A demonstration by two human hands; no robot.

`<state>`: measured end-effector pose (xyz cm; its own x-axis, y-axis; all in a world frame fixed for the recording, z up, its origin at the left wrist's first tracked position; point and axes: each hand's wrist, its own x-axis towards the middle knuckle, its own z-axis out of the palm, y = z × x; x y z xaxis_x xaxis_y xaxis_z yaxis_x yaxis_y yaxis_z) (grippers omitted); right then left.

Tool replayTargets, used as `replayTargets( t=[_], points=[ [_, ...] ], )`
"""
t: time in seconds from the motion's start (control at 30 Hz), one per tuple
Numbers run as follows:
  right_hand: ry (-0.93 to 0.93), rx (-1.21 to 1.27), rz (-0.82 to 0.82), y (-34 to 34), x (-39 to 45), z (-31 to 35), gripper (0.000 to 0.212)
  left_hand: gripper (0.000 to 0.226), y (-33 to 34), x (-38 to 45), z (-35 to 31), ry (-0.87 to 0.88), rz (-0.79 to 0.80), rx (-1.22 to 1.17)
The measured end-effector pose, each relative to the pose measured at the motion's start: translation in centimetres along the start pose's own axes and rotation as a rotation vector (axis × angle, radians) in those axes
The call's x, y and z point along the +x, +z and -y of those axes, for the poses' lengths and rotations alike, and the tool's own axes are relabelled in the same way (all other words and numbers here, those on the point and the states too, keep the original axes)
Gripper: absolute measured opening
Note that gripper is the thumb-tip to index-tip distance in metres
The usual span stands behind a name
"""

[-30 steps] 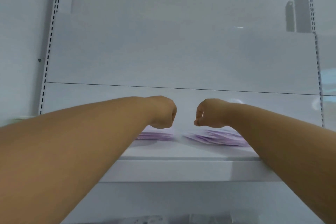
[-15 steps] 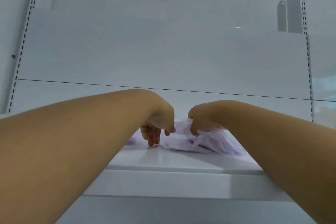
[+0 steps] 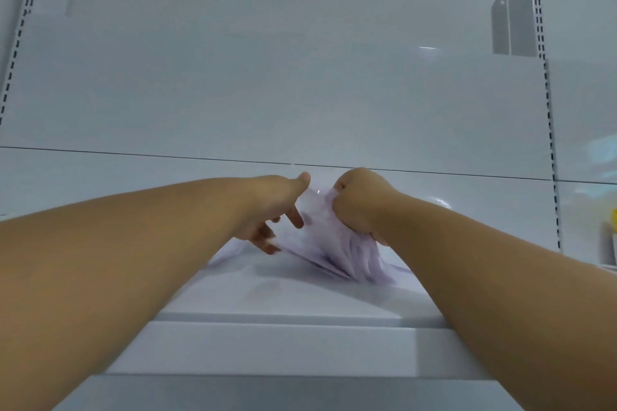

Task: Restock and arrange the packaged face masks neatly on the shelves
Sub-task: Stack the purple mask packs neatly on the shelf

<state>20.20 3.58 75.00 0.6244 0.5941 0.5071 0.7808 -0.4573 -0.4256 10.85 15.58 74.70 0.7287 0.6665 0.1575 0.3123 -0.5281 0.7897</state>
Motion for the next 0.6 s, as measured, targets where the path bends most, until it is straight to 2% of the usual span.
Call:
replayTargets(
  t=[0.1, 0.17, 0.2, 0.3, 0.4, 0.53, 0.6],
  points=[
    [-0.059, 0.026, -0.047, 0.3, -0.1, 0.4, 0.023, 0.081, 0.3, 0.1, -0.1, 0.058, -0.06, 0.035],
    [-0.102, 0.145, -0.02, 0.8, -0.3, 0.5, 0.018, 0.087, 0.3, 0.3, -0.3, 0.067, -0.022, -0.147],
    [-0.106, 0.293, 0.007, 1.1, -0.3, 0.5, 0.019, 0.086, 0.2, 0.4, -0.2, 0.062, 0.021, -0.243],
    [-0.023, 0.735, 0.127, 1.3, -0.4, 0.6, 0.021, 0.059, 0.0, 0.4, 0.6, 0.044, 0.127, -0.387],
    [0.036, 0.877, 0.214, 1.1, -0.4, 0.4, 0.021, 0.03, -0.2, 0.1, 1.3, 0.03, 0.161, -0.358],
    [0.081, 1.091, 0.211, 1.0, -0.5, 0.0, 0.019, 0.007, -0.1, -0.4, 1.5, 0.001, 0.068, -0.323],
    [0.098, 1.154, 0.176, 1.0, -0.2, 0.0, 0.017, 0.005, -0.1, -0.4, 1.5, 0.008, 0.016, -0.268]
  ],
)
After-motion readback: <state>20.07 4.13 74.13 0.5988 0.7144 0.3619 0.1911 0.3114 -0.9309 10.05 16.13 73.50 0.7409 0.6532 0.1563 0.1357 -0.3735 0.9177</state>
